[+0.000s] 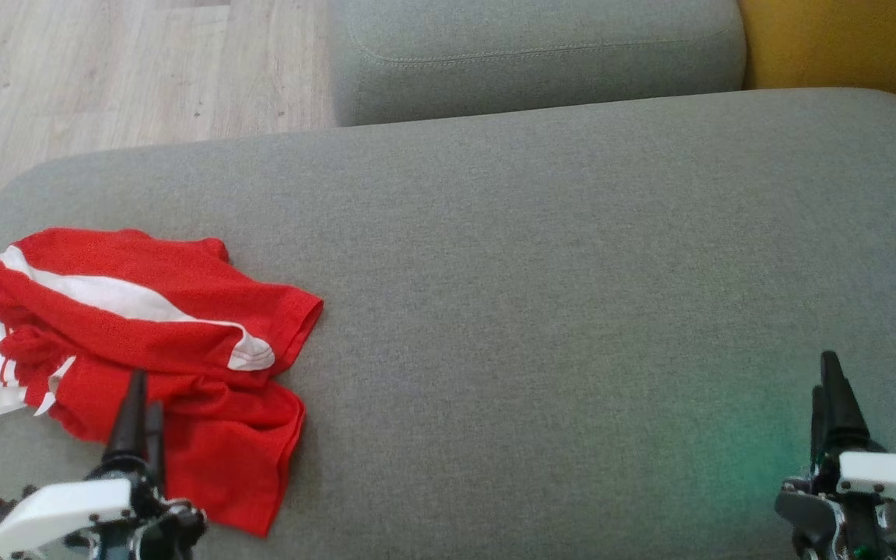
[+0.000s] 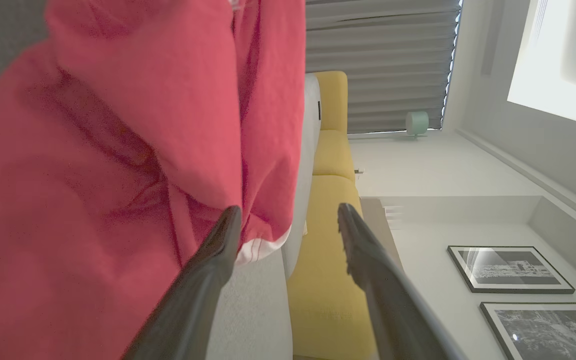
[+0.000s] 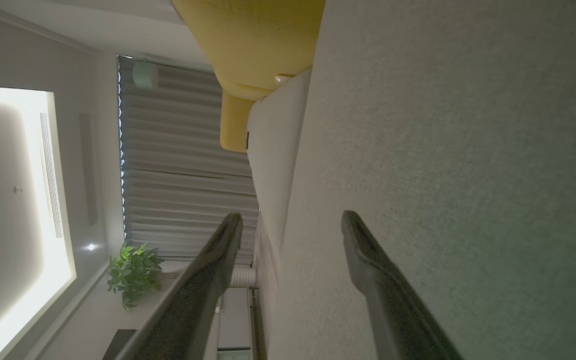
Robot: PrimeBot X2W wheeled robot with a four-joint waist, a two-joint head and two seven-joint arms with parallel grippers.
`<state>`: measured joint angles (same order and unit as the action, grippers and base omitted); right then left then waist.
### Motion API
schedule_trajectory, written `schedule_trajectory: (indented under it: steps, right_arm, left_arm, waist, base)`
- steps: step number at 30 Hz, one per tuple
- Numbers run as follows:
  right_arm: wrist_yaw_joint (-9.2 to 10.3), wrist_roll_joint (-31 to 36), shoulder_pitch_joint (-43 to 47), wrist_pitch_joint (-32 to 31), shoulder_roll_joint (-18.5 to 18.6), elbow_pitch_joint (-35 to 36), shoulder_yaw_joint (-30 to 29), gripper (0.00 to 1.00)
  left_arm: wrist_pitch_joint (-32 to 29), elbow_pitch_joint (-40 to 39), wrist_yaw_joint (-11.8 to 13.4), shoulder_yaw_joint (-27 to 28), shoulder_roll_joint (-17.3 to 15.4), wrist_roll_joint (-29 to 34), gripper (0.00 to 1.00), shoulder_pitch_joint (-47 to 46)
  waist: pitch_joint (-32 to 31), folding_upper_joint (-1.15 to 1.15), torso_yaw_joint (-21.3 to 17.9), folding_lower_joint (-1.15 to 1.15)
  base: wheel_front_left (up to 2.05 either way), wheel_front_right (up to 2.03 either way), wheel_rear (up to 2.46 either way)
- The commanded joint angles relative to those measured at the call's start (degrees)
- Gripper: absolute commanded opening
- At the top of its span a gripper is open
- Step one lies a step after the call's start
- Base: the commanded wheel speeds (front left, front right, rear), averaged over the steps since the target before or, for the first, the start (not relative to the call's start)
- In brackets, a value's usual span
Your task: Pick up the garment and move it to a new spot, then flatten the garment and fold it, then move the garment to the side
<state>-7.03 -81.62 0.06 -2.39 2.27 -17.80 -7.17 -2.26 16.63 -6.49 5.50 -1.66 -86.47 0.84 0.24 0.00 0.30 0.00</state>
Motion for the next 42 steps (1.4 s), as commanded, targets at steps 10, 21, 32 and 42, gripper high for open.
schedule_trajectory:
  steps: [10,21,32,42]
  right_arm:
    - [-0.13,10.3,-4.0,2.1,0.3,6.3,0.1,1.0]
    - [-0.17,26.5,-3.6,4.1,0.3,11.2,3.3,1.0]
    - [-0.21,38.7,-3.0,6.0,0.4,12.9,5.7,1.0]
    - [-0.25,46.7,-2.8,7.5,0.4,13.0,7.5,1.0]
  left_arm:
    - [2.0,-8.3,1.9,0.9,-0.6,7.9,1.0,-4.0]
    - [4.0,-14.3,4.7,-4.2,-0.7,21.9,1.0,-4.0]
    - [5.9,-16.2,7.0,-10.6,-1.0,37.9,1.0,-4.2]
    - [7.4,-16.9,11.9,-15.9,-3.7,45.5,1.0,-4.9]
  waist:
    - [0.1,0.0,0.1,0.0]
    - [0.4,0.0,-0.1,0.0]
    - [0.2,0.0,0.1,0.0]
    - [0.1,0.0,0.4,0.0]
  base:
    - [0.0,0.0,0.0]
    - [0.0,0.0,0.0]
    - [0.0,0.0,0.0]
    - [0.0,0.0,0.0]
